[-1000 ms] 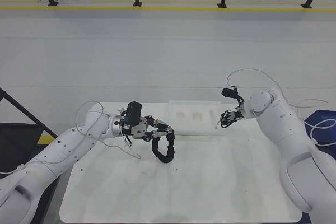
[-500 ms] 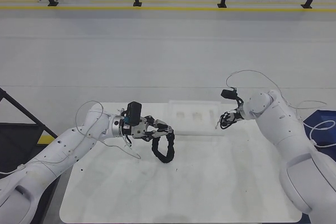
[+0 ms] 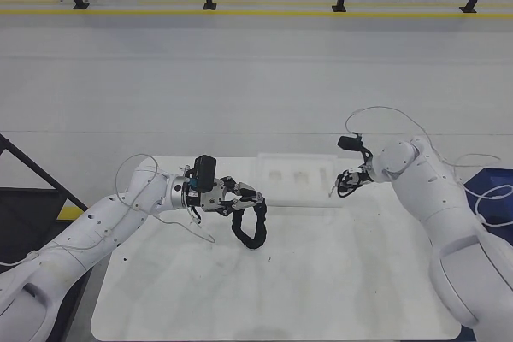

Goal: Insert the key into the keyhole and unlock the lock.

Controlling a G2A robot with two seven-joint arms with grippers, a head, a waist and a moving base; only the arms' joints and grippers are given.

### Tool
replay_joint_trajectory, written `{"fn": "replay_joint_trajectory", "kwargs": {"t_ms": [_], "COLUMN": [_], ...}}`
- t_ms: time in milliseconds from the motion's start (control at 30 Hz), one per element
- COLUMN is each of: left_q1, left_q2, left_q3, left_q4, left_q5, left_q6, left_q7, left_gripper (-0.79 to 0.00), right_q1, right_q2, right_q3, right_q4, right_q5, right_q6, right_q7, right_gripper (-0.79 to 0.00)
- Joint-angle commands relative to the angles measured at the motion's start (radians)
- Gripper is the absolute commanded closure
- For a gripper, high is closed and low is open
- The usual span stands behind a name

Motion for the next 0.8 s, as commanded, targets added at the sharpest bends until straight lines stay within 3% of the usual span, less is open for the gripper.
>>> {"fn": "replay_joint_trajectory", "kwargs": {"t_ms": [0,700,733,767], "left_q1": [0.000,0.000,0.000,0.000], "left_q2": [0.000,0.000,0.000,0.000], "left_q3": [0.000,0.000,0.000,0.000], "left_q4": [0.000,0.000,0.000,0.000], "left_q5": [0.000,0.000,0.000,0.000], "left_q6": [0.000,0.000,0.000,0.000], "left_q7": [0.000,0.000,0.000,0.000], "left_gripper": [0.000,0.000,0.000,0.000], "right_q1": [-0.004,-0.043,-0.042,-0.041], "right_q2": [0.002,-0.011,-0.013,-0.014], "right_q3": [0.002,0.001,0.002,0.002], "right_q4": [-0.007,-0.011,-0.009,-0.007], "right_q5": [-0.002,-0.033,-0.033,-0.033], "right_q6": [0.002,0.069,0.070,0.069], "right_q7": [0.001,-0.009,-0.011,-0.012], "right_gripper": [0.000,0.000,-0.012,-0.172]}}
